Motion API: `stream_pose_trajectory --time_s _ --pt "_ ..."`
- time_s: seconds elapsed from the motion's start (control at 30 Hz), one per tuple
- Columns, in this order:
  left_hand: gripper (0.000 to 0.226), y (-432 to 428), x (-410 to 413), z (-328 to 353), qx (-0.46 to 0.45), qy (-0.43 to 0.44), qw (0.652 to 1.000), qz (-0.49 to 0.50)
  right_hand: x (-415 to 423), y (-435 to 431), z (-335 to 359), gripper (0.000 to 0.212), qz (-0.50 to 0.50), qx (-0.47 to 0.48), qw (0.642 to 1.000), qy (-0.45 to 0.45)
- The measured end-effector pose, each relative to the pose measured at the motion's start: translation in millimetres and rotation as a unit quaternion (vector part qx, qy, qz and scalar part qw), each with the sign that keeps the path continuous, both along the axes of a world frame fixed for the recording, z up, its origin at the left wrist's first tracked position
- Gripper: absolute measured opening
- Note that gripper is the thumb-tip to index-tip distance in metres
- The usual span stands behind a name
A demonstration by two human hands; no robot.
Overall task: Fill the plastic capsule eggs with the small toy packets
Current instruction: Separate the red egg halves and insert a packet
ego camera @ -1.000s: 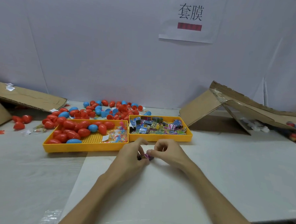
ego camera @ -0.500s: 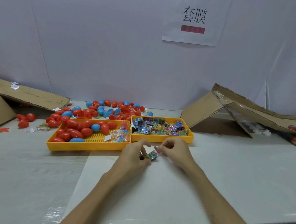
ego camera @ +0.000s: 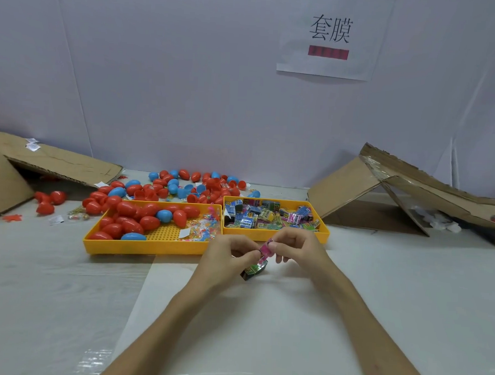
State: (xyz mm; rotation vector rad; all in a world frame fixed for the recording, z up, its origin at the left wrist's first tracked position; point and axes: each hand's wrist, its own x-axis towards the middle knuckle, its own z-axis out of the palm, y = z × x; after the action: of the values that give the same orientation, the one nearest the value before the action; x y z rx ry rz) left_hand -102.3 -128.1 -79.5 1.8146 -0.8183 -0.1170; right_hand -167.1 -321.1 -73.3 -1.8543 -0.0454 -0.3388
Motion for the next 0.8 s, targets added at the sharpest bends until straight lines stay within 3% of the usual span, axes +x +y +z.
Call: stream_pose_trajectory --time_s 0.13,0.23,0.4,0.8 --pt "0.009 0.3 -1.3 0.8 -0.037 0.089 0.995 -0.015 -0.5 4.9 0.5 0.005 0.005 0.006 1.000 -0.010" --pt "0.004 2.2 -2.8 3.7 -0.078 0.144 0.986 -0.019 -0.5 11.1 1.9 0.022 0.000 0.006 1.000 -0.001" --pt "0.005 2.7 -5.4 4.8 -0.085 0.169 0.982 -0.007 -0.7 14.4 1.0 0.010 0.027 0.037 0.999 0.011" --pt "0.016 4.0 -8.2 7.9 -0.079 0.183 0.980 -0.016 -2.7 14.6 5.1 0.016 0.033 0.099 0.993 0.051"
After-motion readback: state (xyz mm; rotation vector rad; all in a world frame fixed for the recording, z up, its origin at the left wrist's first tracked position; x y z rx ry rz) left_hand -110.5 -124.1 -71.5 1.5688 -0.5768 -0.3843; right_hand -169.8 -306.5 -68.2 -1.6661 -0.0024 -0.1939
